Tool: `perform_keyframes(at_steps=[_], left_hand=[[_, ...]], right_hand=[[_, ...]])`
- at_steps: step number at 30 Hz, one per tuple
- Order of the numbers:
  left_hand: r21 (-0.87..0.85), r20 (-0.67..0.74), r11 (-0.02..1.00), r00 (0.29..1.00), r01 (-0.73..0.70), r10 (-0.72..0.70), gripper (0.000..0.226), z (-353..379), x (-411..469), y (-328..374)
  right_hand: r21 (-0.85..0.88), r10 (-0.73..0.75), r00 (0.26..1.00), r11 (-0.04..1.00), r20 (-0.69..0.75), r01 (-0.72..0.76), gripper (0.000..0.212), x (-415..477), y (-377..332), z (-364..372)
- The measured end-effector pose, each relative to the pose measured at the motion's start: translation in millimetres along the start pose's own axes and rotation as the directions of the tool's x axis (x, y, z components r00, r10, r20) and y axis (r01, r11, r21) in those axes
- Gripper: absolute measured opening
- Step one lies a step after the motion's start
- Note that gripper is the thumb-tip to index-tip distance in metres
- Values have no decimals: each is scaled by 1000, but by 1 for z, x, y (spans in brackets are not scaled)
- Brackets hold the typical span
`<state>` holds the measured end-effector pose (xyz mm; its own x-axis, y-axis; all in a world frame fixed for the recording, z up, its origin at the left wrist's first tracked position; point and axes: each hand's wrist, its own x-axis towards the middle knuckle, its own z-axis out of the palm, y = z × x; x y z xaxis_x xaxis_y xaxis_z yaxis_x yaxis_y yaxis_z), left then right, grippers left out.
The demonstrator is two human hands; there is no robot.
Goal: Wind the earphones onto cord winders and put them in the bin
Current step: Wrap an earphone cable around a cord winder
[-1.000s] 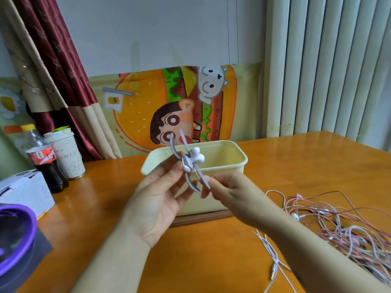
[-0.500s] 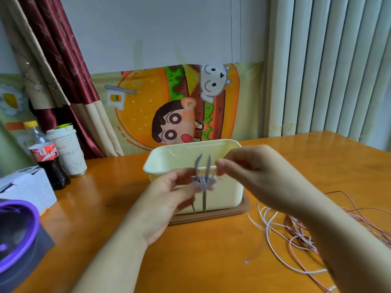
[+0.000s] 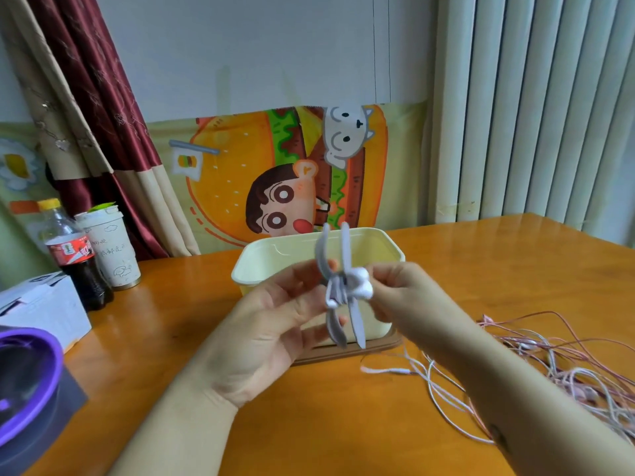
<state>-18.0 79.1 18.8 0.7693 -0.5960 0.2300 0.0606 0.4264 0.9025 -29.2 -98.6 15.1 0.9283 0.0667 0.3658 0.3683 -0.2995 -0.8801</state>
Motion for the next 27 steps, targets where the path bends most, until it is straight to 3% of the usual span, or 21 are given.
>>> perform_keyframes(at_steps=[5, 8, 10, 14, 17, 19, 25, 27], left_hand=[[-281, -261, 955, 965, -94, 18, 72, -15, 8, -1], [-343, -348, 928, 937, -144, 17, 63, -20, 8, -3], [-229, -385, 966, 923, -119, 22, 32, -20, 8, -5], [153, -440, 988, 895, -8, 75, 37, -16, 7, -8], [534, -398, 844, 895, 47, 202, 25, -14, 4, -10], [688, -313, 723, 926, 68, 211, 25, -11, 3, -9], [751, -81, 660, 992, 0, 92, 29, -5, -2, -3], [716, -41, 698, 997, -20, 70, 29, -6, -3, -1]], right_hand=[[-123, -75, 994, 989, 85, 85, 33, -3, -6, 15], [-300, -127, 974, 937, 187, 180, 27, -7, -7, 16], [-364, -147, 965, 905, 217, 220, 27, -9, -12, 14], [-521, -198, 961, 809, 194, 271, 29, -11, -22, 5], [-565, -275, 956, 775, 101, 283, 28, -11, -29, -5], [-547, -309, 950, 791, 30, 275, 24, -10, -32, -13], [-345, -285, 954, 908, -95, 237, 27, -1, -19, -35], [-244, -235, 969, 947, -80, 209, 30, 1, -15, -36]])
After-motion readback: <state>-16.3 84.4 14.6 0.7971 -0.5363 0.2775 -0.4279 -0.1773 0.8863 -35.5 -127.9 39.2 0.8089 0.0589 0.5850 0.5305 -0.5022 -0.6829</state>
